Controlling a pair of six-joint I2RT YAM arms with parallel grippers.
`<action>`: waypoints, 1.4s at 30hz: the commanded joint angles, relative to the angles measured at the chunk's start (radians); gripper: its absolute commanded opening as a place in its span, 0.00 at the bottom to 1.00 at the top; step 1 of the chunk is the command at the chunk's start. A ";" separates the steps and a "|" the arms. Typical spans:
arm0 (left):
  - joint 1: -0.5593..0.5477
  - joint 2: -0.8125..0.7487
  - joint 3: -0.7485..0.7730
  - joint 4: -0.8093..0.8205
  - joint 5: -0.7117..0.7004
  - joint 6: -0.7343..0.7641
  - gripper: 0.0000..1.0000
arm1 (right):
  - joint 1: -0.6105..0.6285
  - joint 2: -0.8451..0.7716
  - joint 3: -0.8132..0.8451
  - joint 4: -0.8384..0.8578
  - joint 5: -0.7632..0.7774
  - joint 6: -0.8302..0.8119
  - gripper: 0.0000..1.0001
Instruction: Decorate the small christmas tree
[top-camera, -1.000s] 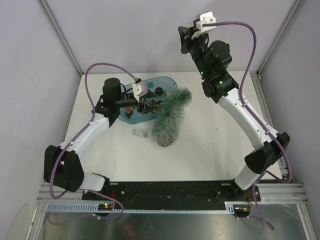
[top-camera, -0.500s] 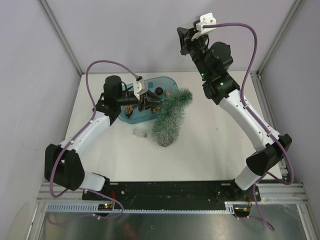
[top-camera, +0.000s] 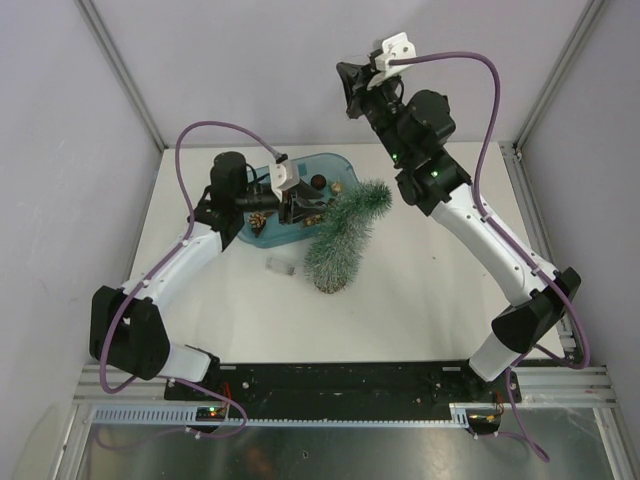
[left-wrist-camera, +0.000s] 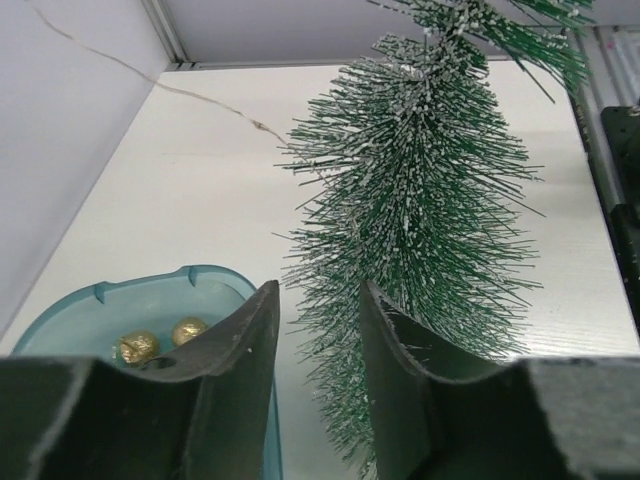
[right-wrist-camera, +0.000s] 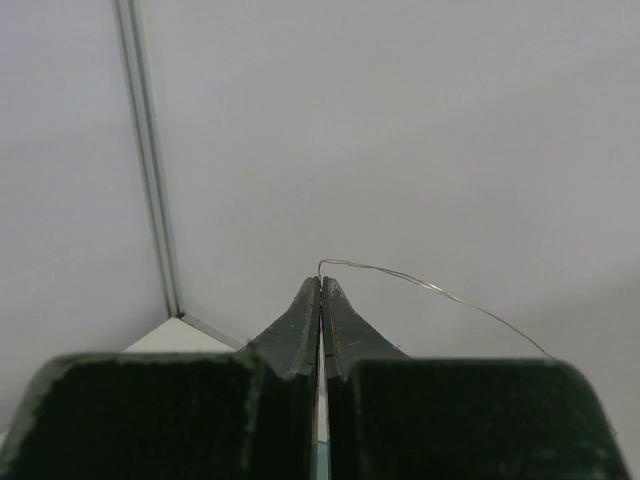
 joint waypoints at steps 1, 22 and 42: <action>-0.013 -0.012 0.000 0.006 -0.025 0.034 0.37 | 0.041 -0.025 0.037 0.023 -0.010 -0.038 0.00; 0.146 -0.214 -0.148 0.006 -0.109 0.004 0.99 | 0.090 -0.016 0.186 -0.021 -0.170 0.058 0.00; 0.145 -0.142 0.066 0.396 0.027 -0.761 0.93 | 0.248 0.067 0.274 -0.088 -0.168 -0.005 0.00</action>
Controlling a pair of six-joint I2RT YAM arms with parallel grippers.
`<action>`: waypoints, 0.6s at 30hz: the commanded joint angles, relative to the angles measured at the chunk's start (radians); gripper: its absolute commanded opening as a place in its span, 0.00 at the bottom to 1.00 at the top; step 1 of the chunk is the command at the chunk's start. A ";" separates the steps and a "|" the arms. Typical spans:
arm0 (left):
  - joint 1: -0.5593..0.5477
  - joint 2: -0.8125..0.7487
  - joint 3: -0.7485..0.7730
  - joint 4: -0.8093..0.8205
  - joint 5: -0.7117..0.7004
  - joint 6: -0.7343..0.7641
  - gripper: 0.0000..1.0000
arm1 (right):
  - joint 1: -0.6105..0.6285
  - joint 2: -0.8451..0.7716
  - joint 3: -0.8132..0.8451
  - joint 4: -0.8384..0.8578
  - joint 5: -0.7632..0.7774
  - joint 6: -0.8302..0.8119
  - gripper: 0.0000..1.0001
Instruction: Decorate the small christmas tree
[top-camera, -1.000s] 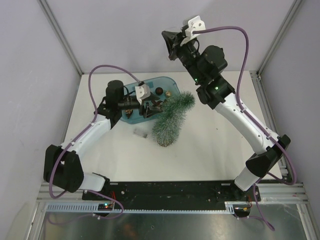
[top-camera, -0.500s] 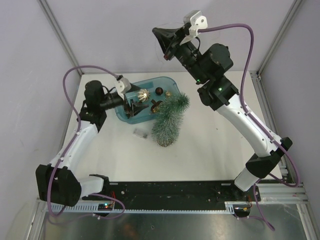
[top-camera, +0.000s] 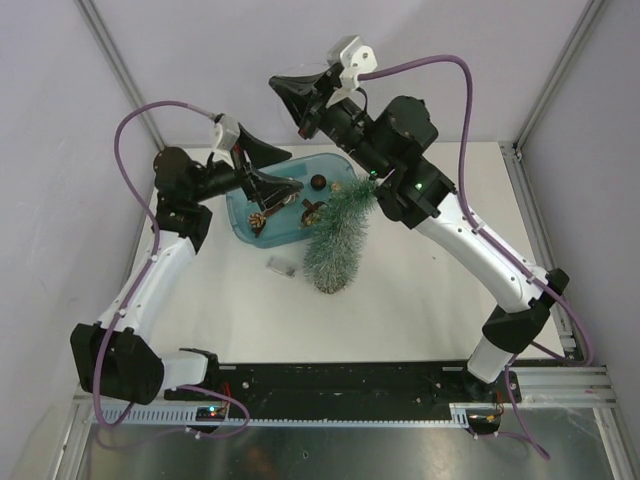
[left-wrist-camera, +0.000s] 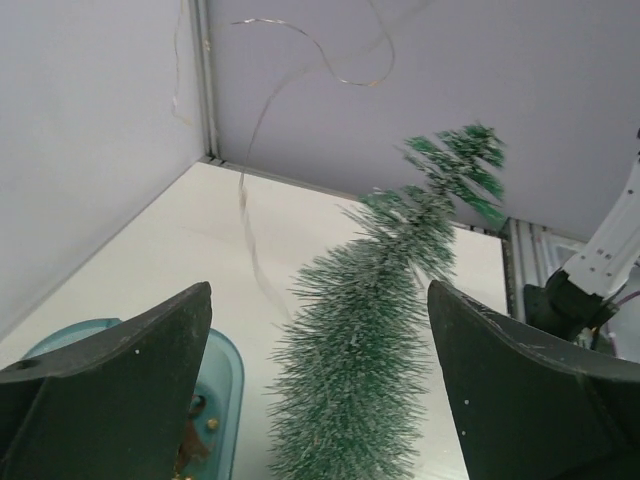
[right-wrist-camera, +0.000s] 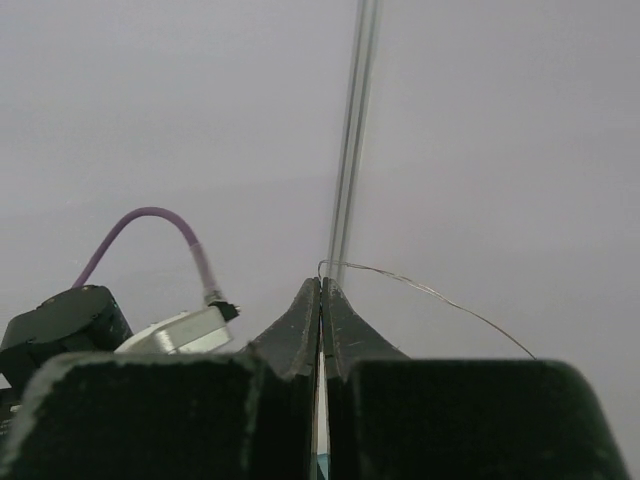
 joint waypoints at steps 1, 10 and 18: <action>-0.028 0.011 0.031 0.090 0.006 -0.110 0.92 | 0.026 0.025 0.075 -0.009 -0.001 -0.025 0.00; -0.042 -0.017 -0.091 0.069 -0.169 0.070 0.77 | 0.040 0.048 0.134 -0.031 0.007 -0.052 0.00; -0.046 -0.012 -0.132 0.053 -0.324 0.147 0.72 | 0.047 0.043 0.138 -0.031 0.005 -0.059 0.00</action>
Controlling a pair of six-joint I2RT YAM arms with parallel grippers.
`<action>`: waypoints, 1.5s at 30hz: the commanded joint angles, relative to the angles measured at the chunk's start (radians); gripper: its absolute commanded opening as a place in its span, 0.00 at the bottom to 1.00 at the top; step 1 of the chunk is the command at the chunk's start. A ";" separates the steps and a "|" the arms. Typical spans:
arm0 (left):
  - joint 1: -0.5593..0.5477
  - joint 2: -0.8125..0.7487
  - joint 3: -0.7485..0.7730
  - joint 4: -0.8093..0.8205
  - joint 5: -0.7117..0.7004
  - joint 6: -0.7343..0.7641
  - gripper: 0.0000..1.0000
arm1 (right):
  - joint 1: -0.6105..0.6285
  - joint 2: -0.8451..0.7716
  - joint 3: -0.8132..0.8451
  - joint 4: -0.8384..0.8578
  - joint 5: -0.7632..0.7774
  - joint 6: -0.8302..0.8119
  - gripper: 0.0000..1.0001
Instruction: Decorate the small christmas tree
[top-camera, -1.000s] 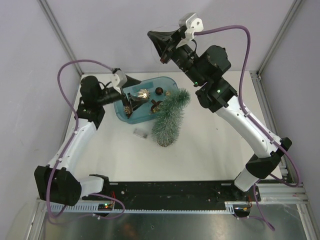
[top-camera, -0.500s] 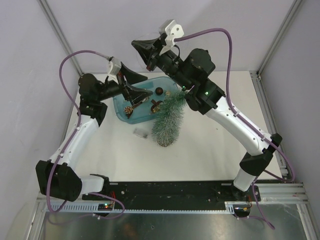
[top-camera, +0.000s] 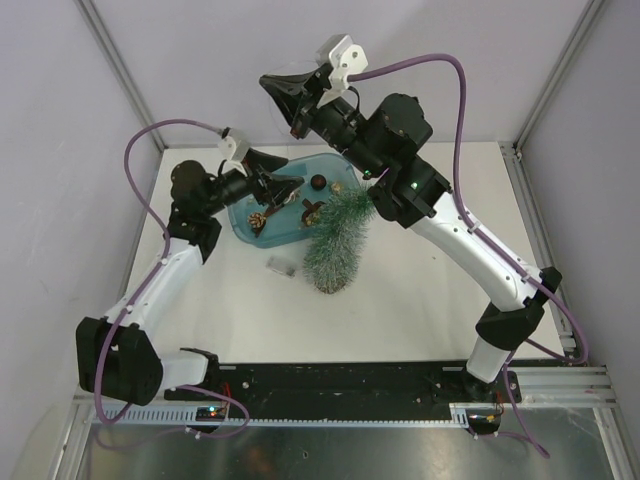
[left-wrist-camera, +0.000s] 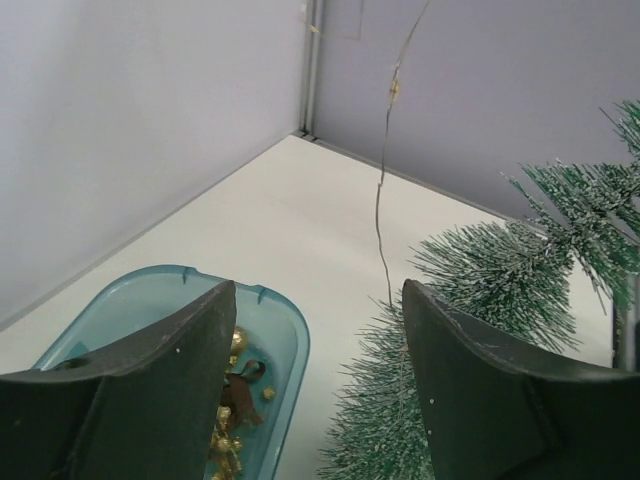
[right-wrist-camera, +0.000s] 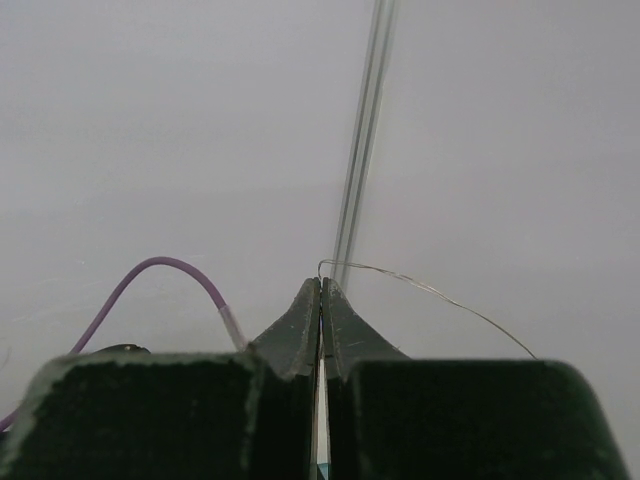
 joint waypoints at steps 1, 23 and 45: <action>-0.010 -0.019 0.000 0.019 -0.071 0.052 0.71 | 0.010 -0.008 0.049 0.012 0.007 -0.022 0.00; 0.010 -0.125 0.014 -0.221 -0.318 0.507 0.00 | -0.072 -0.003 0.034 0.010 0.132 -0.108 0.00; -0.133 -0.038 -0.031 -0.242 -0.194 0.488 0.63 | -0.367 0.090 -0.065 0.013 0.186 0.020 0.00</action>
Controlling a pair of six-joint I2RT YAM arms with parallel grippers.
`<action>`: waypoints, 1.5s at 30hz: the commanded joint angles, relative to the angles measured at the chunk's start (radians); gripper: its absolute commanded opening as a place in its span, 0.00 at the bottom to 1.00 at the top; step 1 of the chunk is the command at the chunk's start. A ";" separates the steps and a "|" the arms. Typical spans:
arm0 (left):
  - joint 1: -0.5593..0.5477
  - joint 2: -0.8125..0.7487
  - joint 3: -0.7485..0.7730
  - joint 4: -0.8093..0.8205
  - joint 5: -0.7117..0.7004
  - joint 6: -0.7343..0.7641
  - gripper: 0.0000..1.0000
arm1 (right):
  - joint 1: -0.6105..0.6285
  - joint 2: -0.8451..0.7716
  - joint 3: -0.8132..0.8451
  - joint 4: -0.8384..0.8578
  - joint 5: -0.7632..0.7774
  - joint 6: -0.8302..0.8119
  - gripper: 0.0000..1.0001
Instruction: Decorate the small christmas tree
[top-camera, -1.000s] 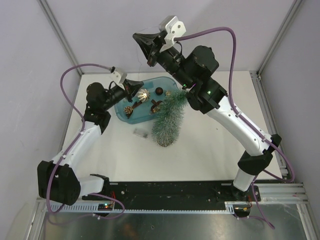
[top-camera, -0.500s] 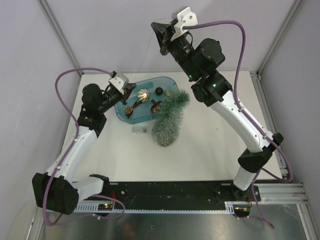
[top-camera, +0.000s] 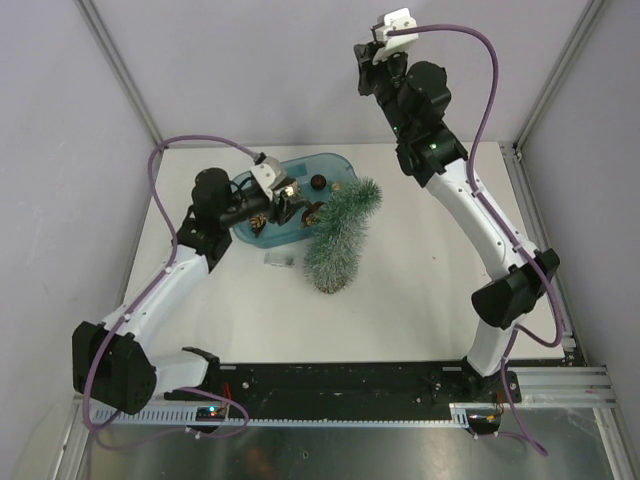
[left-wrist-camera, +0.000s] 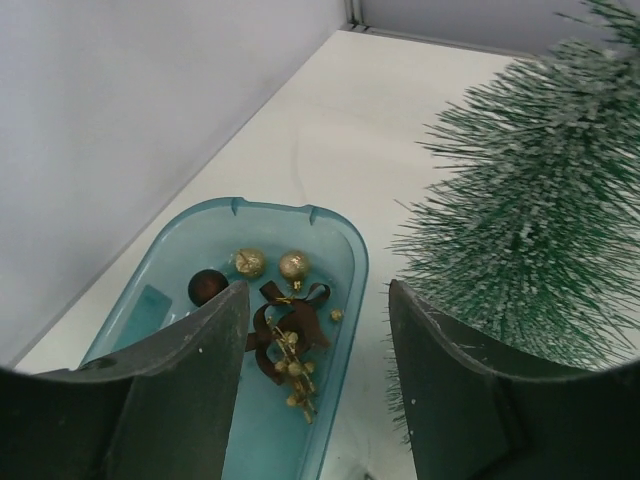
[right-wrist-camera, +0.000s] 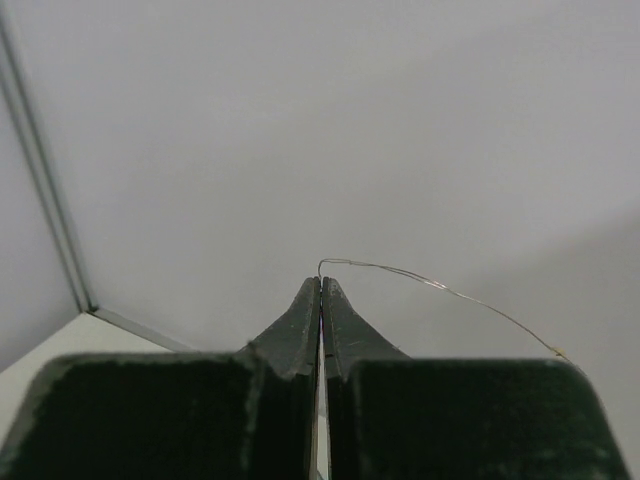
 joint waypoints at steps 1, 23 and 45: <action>-0.038 0.010 -0.011 0.067 -0.030 0.025 0.64 | -0.046 0.040 0.006 0.016 -0.006 0.046 0.00; -0.005 -0.151 -0.095 0.013 -0.038 -0.024 0.65 | -0.311 -0.015 -0.421 0.125 0.386 0.145 0.00; 0.035 -0.296 -0.119 -0.047 0.003 -0.143 0.61 | -0.270 -0.698 -0.967 -0.242 0.900 0.347 0.00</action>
